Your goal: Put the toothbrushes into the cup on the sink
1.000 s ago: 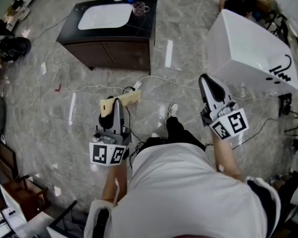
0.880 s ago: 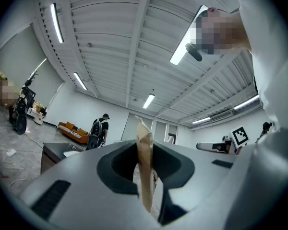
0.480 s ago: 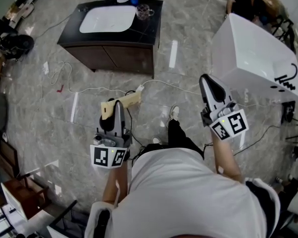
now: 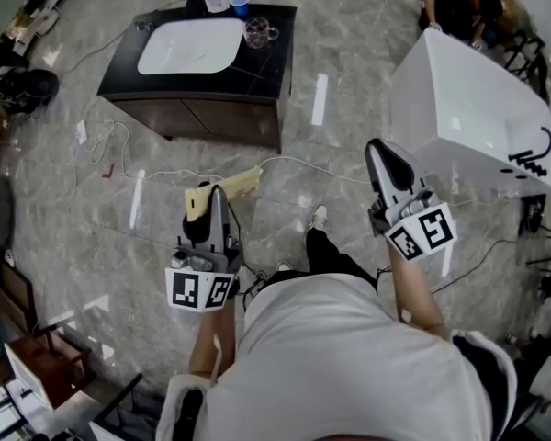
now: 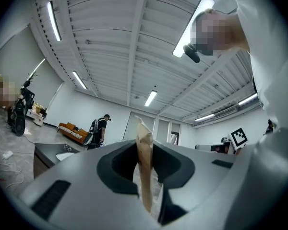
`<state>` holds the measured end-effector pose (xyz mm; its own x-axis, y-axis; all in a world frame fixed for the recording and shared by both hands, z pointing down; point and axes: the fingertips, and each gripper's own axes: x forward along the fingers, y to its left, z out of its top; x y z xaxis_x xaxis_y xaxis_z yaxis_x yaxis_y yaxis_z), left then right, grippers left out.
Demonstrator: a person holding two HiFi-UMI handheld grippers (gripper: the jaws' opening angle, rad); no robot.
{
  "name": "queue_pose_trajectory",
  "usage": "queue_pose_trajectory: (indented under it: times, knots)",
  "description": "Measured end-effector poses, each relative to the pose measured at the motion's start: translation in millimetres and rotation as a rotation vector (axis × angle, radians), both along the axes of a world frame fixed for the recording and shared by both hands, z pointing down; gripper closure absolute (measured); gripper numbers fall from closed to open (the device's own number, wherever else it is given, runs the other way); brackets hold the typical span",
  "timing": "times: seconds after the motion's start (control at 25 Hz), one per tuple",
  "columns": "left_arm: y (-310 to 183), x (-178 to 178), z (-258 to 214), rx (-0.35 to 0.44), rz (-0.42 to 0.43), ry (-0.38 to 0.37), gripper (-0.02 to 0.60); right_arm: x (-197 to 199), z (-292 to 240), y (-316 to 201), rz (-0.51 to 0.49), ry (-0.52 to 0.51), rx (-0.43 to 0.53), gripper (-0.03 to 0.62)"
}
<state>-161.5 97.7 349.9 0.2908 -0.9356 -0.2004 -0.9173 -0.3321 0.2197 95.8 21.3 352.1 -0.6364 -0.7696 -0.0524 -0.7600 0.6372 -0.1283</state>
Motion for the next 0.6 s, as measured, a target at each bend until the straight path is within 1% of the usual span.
queue_pose_trajectory:
  times: [0.28, 0.44, 0.6]
  knots:
    - [-51.1, 14.7, 1.9, -0.009, -0.024, -0.014, 0.512, 2.4, 10.1, -49.9, -0.054, -0.007, -0.024, 0.546]
    - [-85.2, 20.9, -0.3, -0.015, -0.05, -0.014, 0.512, 4.9, 7.4, -88.4, -0.088, -0.016, -0.023, 0.546]
    - [-119.2, 35.1, -2.8, -0.014, -0.058, -0.017, 0.512, 13.4, 6.1, -124.8, -0.105, -0.021, -0.025, 0.546]
